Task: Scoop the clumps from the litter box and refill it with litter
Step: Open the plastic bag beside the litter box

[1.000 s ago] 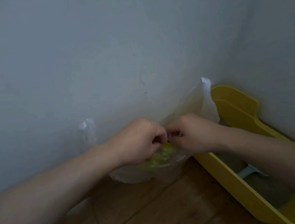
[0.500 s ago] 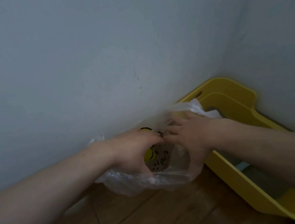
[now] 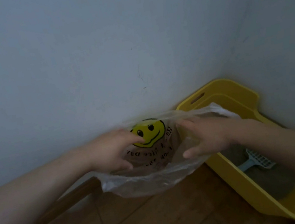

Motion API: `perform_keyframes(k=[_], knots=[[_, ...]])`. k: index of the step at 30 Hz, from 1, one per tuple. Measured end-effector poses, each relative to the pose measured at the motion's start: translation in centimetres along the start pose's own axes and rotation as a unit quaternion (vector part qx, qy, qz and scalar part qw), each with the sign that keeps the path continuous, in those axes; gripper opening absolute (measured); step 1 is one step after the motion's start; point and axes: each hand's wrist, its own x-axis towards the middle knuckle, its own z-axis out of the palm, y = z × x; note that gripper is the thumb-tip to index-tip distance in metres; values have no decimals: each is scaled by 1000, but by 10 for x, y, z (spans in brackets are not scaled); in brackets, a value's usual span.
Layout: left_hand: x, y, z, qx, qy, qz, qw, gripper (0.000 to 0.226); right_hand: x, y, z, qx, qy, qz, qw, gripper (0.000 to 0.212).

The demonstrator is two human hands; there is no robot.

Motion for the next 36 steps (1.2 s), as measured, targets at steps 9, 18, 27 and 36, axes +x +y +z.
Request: perform_keyframes(k=[9,18,27,36], knots=[[19,62,11,-173,145,-171,959,90,28,-26,-10,-283,161,-222,919,79],[5,22,50,36,49,-48,997,145,51,9,17,-140,27,-70,987,135],[-26,-1,86,52,-39,-58,996,148,47,20,42,-74,-3,-74,994,129],[-5,23,64,-18,77,-90,993,90,55,-9,39,-108,245,-150,952,29]])
